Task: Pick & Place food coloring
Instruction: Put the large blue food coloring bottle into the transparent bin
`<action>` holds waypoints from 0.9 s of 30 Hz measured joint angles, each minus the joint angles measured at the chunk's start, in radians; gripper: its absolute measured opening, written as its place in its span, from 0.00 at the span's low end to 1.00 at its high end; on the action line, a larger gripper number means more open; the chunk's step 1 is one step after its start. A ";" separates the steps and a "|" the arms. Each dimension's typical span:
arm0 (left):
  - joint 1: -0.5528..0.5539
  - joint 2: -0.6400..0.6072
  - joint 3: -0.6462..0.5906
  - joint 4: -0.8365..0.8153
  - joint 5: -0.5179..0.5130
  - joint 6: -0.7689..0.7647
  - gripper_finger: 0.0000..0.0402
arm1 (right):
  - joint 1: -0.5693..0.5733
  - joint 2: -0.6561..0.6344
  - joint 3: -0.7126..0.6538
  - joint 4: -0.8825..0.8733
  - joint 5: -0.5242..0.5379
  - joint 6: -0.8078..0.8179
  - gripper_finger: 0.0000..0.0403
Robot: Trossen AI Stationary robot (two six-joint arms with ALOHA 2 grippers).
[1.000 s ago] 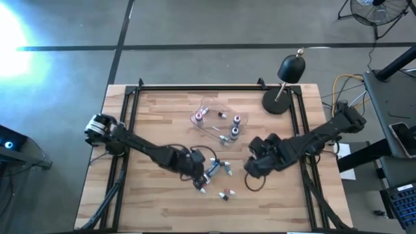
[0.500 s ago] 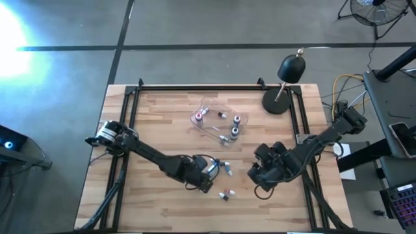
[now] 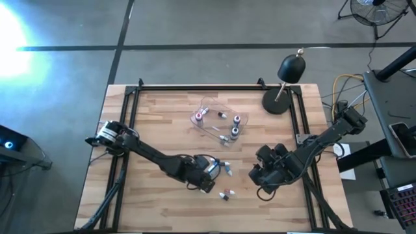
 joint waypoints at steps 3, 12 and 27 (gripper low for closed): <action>0.000 0.027 0.000 -0.002 0.011 0.000 0.40 | 0.000 0.000 -0.004 0.000 0.000 0.000 0.59; -0.001 0.058 0.000 0.000 0.029 0.030 0.40 | 0.000 0.000 -0.010 0.000 0.000 0.014 0.58; 0.020 -0.006 0.001 -0.106 0.124 0.138 0.16 | 0.000 0.000 -0.049 0.002 -0.006 0.060 0.57</action>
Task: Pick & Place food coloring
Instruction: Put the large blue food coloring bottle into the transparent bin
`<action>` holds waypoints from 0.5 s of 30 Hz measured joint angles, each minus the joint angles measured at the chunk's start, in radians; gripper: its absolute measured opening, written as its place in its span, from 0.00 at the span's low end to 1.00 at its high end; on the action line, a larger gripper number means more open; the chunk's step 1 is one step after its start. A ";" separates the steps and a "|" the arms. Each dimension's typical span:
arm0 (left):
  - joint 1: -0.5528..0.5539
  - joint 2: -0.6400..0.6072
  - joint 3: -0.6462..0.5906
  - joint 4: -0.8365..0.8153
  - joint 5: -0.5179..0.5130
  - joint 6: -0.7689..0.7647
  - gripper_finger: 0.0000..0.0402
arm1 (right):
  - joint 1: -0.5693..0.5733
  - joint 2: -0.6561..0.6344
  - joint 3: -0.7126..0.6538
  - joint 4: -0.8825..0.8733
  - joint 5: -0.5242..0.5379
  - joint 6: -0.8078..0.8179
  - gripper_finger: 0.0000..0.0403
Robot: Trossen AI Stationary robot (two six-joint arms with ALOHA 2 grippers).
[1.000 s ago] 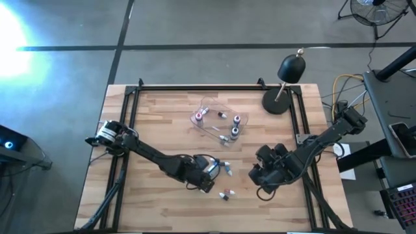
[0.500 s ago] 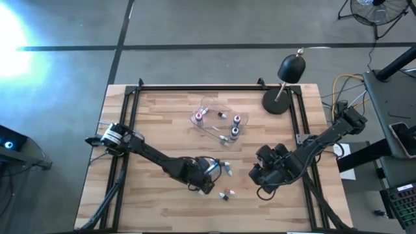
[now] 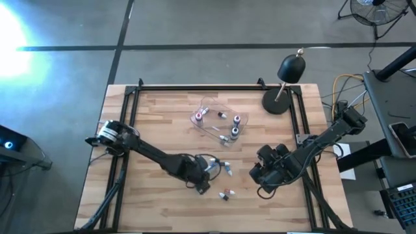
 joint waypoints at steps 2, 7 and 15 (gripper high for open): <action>0.013 -0.052 0.023 -0.182 0.035 0.042 0.16 | 0.000 0.000 -0.004 0.000 -0.001 0.007 0.57; 0.089 -0.147 0.171 -0.744 0.104 0.159 0.19 | 0.000 0.000 -0.006 0.006 -0.003 0.007 0.57; 0.287 -0.153 0.207 -1.036 0.461 0.368 0.20 | 0.000 0.000 -0.013 0.007 0.003 0.007 0.57</action>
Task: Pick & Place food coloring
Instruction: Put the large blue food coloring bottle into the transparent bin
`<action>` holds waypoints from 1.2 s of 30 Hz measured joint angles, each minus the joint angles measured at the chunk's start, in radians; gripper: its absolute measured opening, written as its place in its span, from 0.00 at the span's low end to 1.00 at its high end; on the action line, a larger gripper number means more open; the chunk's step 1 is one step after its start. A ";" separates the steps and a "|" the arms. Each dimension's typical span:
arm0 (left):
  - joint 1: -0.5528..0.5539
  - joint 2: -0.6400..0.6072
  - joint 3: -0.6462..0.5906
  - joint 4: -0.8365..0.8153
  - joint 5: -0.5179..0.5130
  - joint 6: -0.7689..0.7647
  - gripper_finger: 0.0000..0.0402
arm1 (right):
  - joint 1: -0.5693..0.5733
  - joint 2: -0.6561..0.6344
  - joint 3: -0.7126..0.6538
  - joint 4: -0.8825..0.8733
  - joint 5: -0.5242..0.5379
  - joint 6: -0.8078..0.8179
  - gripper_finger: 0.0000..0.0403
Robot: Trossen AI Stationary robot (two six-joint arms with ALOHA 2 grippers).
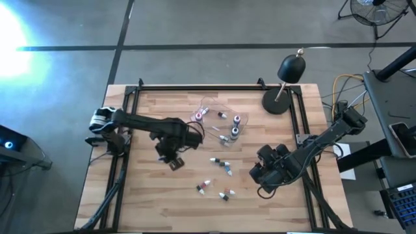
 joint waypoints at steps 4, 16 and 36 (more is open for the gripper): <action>0.024 0.034 -0.094 -0.018 0.095 0.088 0.21 | 0.000 0.000 0.000 0.001 0.000 0.007 0.56; 0.020 0.105 -0.318 -0.018 0.199 0.169 0.21 | 0.000 0.000 -0.002 0.001 0.000 0.012 0.55; 0.020 0.105 -0.269 0.010 0.152 0.194 0.38 | 0.000 0.000 -0.002 0.004 -0.002 0.019 0.55</action>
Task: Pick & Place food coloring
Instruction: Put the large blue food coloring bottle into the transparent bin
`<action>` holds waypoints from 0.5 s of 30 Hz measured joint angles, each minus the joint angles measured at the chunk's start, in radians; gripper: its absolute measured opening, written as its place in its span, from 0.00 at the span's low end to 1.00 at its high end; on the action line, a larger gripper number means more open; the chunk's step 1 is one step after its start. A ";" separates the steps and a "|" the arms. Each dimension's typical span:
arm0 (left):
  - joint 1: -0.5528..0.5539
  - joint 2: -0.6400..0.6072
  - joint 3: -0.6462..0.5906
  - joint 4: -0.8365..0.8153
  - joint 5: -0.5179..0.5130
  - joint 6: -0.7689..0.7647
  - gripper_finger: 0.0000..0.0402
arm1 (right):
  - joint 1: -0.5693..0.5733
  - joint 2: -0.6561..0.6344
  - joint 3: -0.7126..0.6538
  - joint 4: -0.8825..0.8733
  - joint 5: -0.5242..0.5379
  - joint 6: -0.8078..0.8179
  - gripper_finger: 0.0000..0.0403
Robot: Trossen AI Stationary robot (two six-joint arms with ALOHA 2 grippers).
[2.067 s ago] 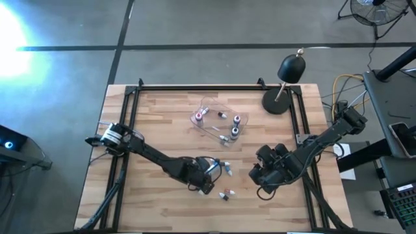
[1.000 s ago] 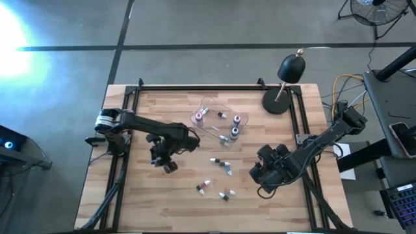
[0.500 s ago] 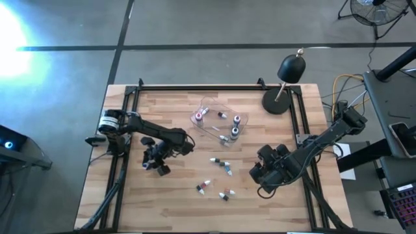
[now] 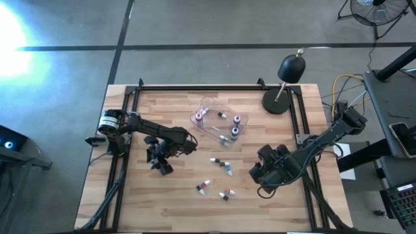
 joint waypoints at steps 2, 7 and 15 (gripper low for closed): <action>0.000 0.000 0.009 0.000 0.000 0.000 0.41 | 0.000 0.000 0.000 0.000 0.000 0.000 0.55; 0.000 0.000 0.059 -0.001 -0.033 -0.012 0.42 | 0.000 0.000 -0.008 0.000 -0.001 0.000 0.55; 0.000 0.000 0.138 -0.012 -0.089 -0.024 0.42 | 0.000 0.000 -0.011 0.000 -0.003 0.000 0.55</action>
